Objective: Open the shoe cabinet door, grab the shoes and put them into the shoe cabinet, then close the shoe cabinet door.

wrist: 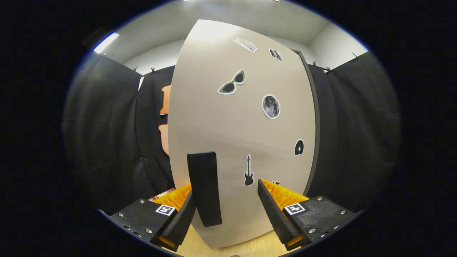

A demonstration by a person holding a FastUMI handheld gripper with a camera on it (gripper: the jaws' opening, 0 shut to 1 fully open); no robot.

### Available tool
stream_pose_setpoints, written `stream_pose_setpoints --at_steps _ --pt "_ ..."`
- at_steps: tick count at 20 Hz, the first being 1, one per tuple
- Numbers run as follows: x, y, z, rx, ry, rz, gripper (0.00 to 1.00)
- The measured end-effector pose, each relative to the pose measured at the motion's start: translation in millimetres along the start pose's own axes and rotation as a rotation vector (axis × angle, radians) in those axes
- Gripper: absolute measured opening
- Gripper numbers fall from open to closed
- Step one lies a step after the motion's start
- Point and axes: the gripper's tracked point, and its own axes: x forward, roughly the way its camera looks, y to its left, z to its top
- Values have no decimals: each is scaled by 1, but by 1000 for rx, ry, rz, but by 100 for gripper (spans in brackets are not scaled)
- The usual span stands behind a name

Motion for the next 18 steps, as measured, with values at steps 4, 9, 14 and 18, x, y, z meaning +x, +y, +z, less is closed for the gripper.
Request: stream_pose_setpoints --at_steps 4,9,14,18 --pt "4 4 0 -4 -2 -43 94" --pt "10 17 0 0 8 -38 92" --pt "32 22 -8 55 33 -28 92" --pt "52 40 -7 54 29 -14 94"
